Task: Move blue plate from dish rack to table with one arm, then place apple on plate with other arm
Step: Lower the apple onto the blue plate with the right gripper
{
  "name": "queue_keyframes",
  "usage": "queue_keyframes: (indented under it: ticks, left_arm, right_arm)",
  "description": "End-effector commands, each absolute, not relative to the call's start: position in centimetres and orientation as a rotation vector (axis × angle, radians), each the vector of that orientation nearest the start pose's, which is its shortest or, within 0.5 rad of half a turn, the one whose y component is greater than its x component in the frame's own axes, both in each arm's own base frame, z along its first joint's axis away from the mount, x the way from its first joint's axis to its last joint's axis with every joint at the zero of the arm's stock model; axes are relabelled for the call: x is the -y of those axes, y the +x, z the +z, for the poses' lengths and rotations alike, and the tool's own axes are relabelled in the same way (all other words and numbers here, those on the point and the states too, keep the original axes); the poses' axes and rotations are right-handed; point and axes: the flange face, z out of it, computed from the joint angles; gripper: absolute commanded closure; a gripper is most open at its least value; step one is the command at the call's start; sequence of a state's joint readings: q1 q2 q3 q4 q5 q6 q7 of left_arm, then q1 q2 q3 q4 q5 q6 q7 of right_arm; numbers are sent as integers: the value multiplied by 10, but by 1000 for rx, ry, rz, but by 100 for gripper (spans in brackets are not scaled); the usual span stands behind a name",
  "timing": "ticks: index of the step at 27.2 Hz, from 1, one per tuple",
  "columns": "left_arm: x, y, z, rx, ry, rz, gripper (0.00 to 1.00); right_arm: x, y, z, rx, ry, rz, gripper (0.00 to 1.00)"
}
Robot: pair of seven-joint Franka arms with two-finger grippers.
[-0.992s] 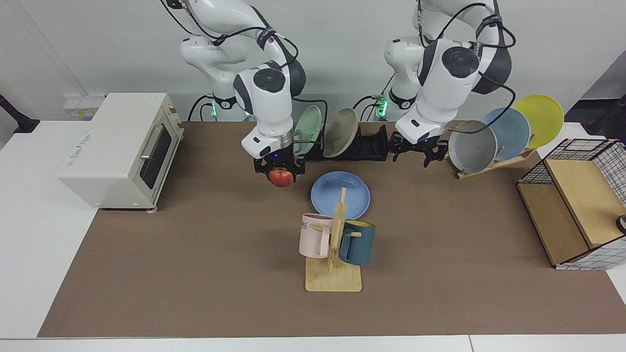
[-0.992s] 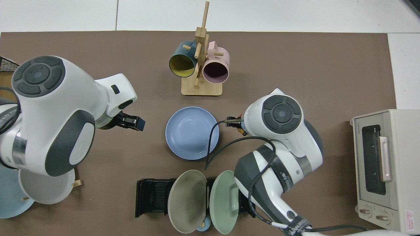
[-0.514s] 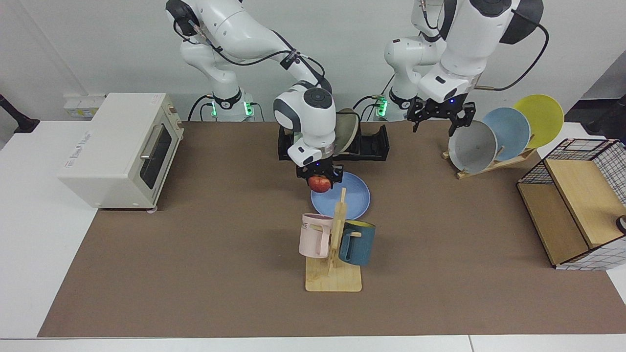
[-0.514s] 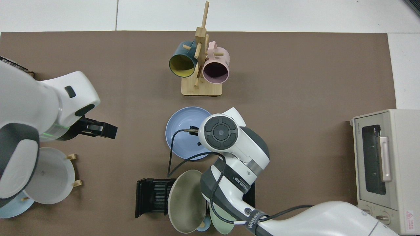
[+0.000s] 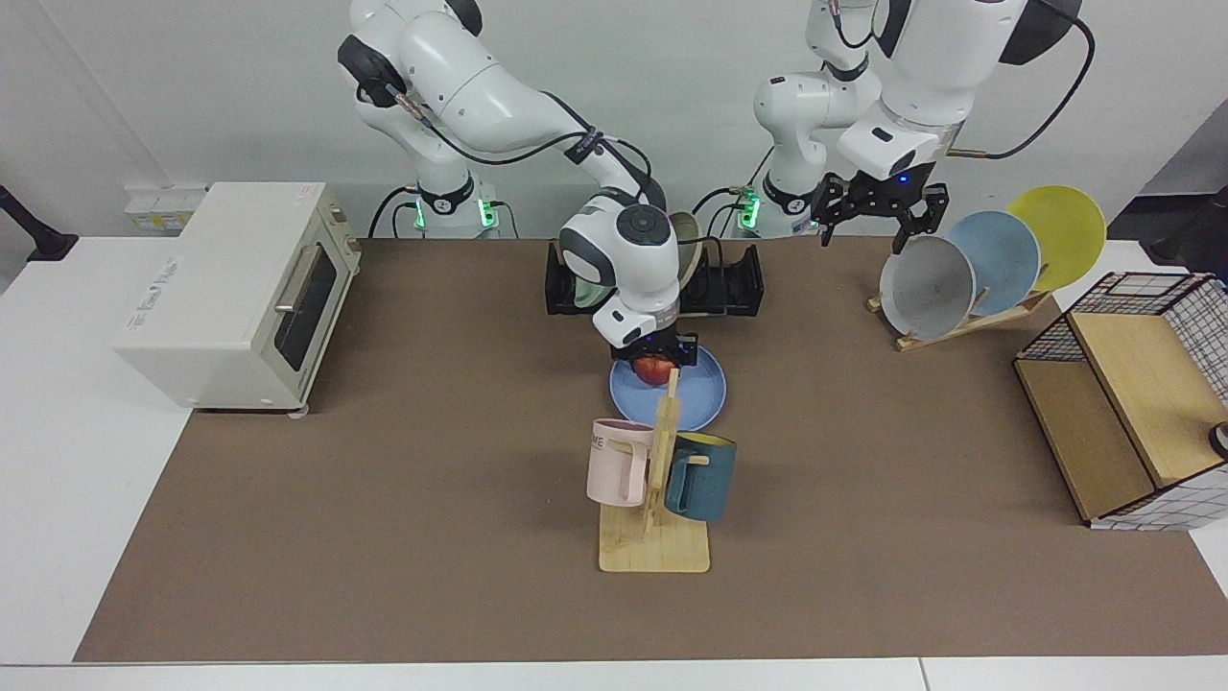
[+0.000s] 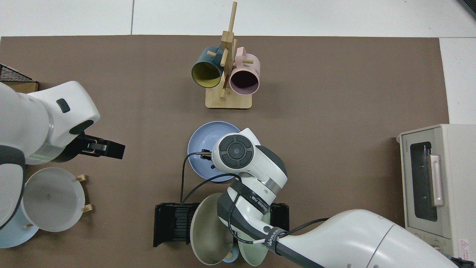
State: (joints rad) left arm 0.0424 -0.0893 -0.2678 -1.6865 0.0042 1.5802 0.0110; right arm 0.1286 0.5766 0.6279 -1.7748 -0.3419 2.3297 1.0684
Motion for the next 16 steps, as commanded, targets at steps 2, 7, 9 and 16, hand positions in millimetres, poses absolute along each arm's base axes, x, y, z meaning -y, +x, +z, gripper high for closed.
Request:
queue_keyframes:
  ticks: [2, 7, 9, 16]
  left_arm:
    - [122, 533, 633, -382, -3115, 101, 1]
    - [125, 535, 638, -393, -3110, 90, 0]
    - [132, 531, 640, -417, -3107, 83, 0]
    - [129, 522, 634, -403, -3097, 116, 0]
  right_arm:
    - [-432, 519, 287, -274, -2968, -40, 28]
    - [-429, 523, 290, -265, -2971, -43, 0]
    - [-428, 529, 298, -276, -2967, -50, 0]
    - [-436, 549, 355, -240, -2976, -67, 0]
